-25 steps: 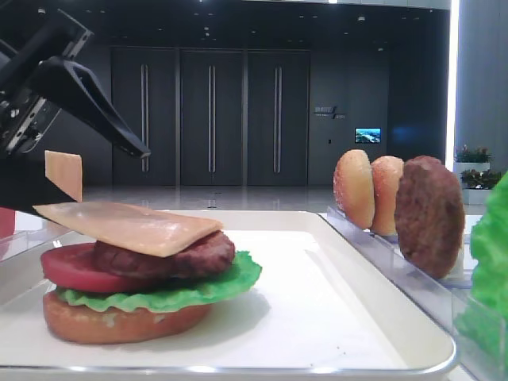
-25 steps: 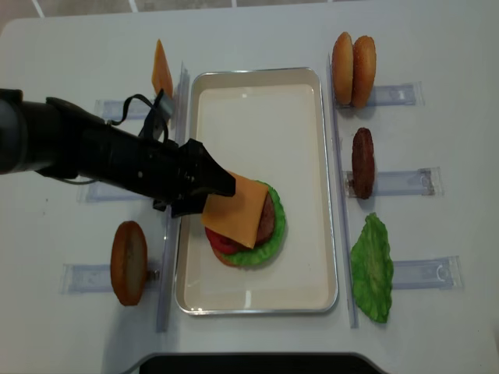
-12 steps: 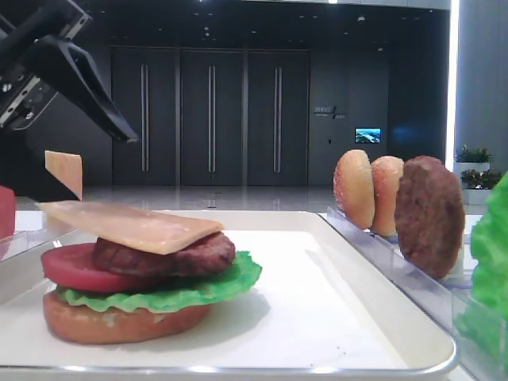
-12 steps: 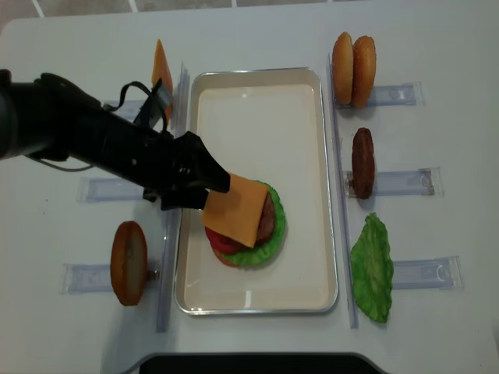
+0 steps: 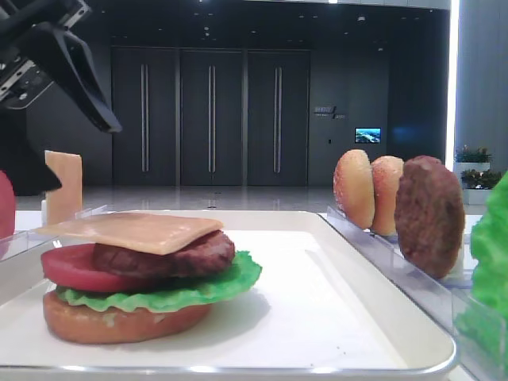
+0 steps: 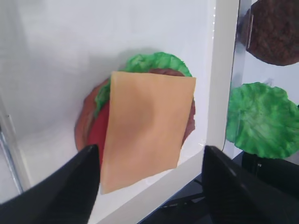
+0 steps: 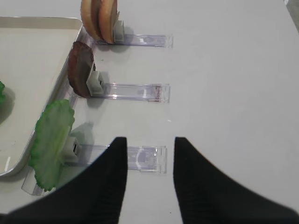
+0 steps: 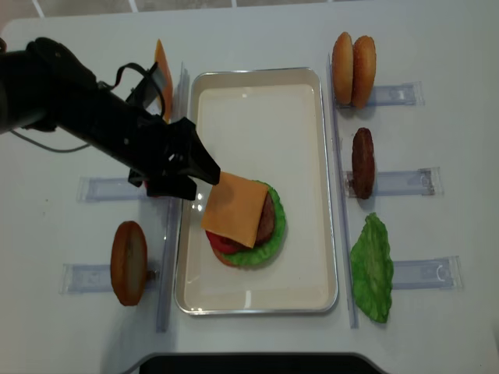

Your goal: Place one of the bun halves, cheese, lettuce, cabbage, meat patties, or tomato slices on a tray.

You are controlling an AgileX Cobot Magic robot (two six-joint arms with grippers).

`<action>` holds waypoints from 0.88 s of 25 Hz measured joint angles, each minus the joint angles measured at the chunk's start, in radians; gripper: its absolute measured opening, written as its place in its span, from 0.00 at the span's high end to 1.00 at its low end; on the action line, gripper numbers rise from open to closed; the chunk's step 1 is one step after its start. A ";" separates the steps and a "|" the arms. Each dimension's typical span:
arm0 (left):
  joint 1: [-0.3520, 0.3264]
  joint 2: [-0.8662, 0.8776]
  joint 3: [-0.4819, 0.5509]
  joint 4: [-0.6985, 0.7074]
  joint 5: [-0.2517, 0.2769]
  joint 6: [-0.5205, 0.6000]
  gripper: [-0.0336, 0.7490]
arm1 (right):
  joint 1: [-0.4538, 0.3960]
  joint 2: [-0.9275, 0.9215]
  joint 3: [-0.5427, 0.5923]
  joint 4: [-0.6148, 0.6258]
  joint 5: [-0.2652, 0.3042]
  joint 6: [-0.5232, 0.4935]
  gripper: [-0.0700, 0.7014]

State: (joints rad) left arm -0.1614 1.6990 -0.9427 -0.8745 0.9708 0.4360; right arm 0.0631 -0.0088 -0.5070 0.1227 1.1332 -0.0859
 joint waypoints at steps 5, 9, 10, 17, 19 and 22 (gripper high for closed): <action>0.000 -0.037 -0.161 0.174 0.070 -0.130 0.30 | 0.000 0.000 0.000 0.000 0.000 0.000 0.60; 0.000 -0.059 -0.316 0.464 0.184 -0.278 0.30 | 0.000 0.000 0.000 0.000 0.000 0.000 0.60; 0.000 -0.059 -0.349 0.540 0.207 -0.304 0.30 | 0.000 0.000 0.000 0.000 0.000 0.000 0.60; 0.084 -0.069 -0.435 0.806 0.245 -0.393 0.30 | 0.000 0.000 0.000 0.000 0.000 0.000 0.60; 0.134 -0.068 -0.435 0.835 0.245 -0.393 0.30 | 0.000 0.000 0.000 0.000 0.000 0.000 0.60; 0.206 -0.071 -0.435 0.886 0.245 -0.393 0.30 | 0.000 0.000 0.000 0.000 0.000 0.000 0.60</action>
State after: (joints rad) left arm 0.0442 1.6279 -1.3776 0.0118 1.2163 0.0426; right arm 0.0631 -0.0088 -0.5070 0.1227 1.1332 -0.0859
